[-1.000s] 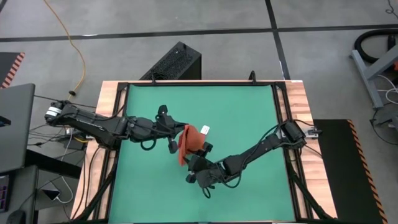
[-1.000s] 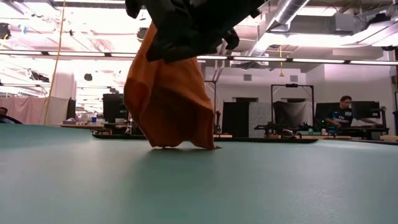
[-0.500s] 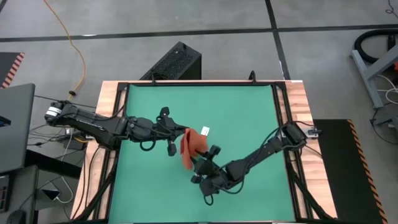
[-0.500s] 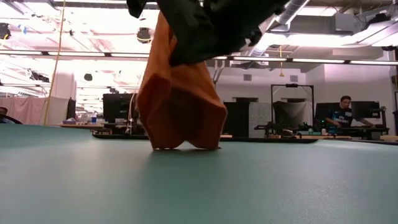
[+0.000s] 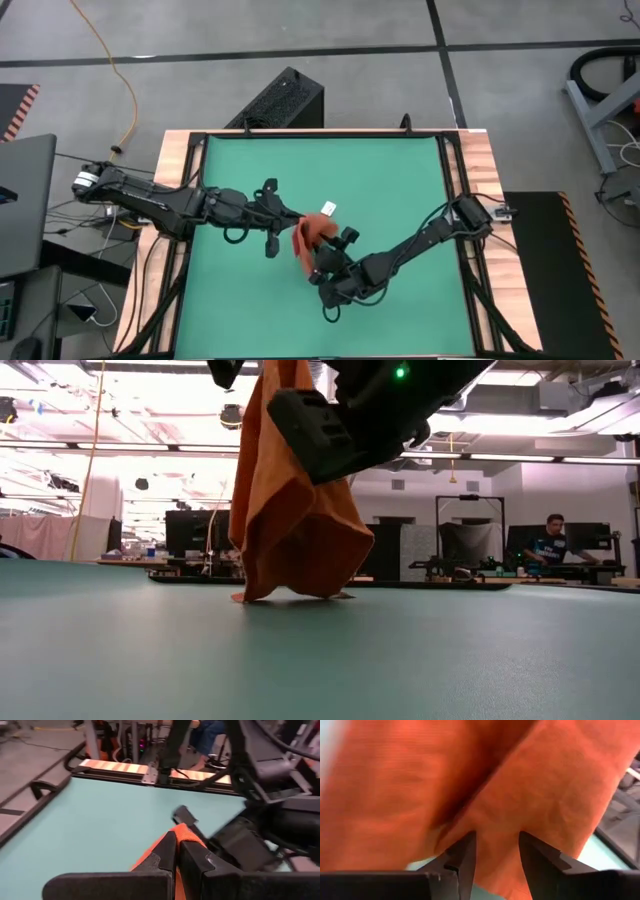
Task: Roll napkin
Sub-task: Fold the orange table napkin
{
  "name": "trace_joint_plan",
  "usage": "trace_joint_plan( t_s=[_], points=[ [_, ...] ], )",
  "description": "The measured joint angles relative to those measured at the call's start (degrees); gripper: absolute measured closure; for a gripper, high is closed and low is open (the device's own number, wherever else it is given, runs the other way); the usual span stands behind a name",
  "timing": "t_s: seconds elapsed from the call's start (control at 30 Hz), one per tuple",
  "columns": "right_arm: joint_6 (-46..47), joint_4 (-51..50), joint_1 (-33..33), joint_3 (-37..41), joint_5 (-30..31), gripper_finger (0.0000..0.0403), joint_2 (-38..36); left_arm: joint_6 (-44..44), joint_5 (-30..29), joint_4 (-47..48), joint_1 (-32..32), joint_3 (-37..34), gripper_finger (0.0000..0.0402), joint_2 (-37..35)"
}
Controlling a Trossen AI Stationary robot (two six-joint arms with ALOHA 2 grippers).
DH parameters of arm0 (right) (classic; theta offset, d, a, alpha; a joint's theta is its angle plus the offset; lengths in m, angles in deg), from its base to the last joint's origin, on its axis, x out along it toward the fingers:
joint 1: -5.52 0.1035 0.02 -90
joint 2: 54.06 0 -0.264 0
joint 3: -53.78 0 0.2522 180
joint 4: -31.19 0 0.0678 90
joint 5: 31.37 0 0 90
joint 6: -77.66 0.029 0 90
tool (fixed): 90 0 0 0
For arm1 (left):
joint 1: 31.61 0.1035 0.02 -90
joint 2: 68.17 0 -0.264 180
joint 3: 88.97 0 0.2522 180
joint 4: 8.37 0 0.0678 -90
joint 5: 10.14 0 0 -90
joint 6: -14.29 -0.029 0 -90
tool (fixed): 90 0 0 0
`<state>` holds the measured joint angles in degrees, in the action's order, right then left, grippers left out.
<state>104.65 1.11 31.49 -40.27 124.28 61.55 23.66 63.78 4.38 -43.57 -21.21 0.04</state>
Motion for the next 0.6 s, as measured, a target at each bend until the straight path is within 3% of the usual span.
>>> trace_joint_plan(
  t_s=[0.23, 0.6],
  points=[
    [0.0, -2.5, -2.4, 0.0, 0.5, 0.0247, 0.0, 1.7, 7.1, 0.2, 0.0, 0.0, 0.0401, 0.0],
    [-1.3, -3.5, -1.7, 0.0, 0.3, 0.0248, 0.0, -0.7, 6.2, 1.8, 0.0, 0.0, 0.0402, 0.0]
  ],
)
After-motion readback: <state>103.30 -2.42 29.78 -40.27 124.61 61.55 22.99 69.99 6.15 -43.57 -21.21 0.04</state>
